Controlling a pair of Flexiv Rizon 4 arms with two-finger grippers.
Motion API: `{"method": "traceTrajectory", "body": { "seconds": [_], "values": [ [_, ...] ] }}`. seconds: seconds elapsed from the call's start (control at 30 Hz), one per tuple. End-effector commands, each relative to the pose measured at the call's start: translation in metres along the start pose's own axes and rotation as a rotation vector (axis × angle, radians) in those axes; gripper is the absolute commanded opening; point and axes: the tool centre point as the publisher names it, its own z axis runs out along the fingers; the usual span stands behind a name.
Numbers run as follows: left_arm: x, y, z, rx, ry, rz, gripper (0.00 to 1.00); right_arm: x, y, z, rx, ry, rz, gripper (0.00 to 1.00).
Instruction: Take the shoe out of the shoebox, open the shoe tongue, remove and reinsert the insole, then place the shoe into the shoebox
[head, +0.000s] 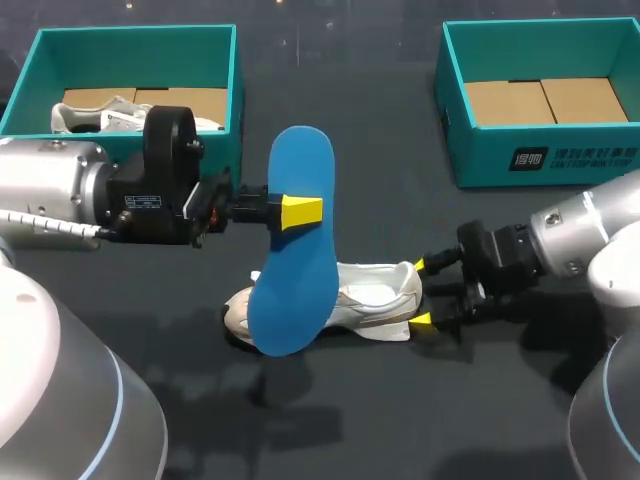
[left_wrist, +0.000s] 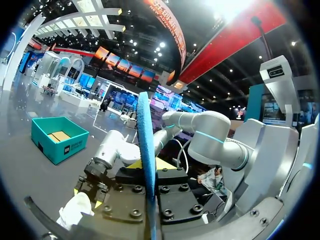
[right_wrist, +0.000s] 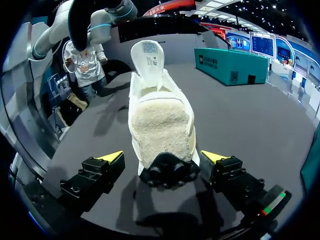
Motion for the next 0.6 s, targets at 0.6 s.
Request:
{"method": "traceTrajectory", "body": {
  "seconds": [0.6],
  "values": [
    [-0.001, 0.0, 0.002, 0.001, 0.0, 0.0, 0.0, 0.013, 0.026, -0.023, 0.476, -0.046, 0.133, 1.0]
  ]
}}
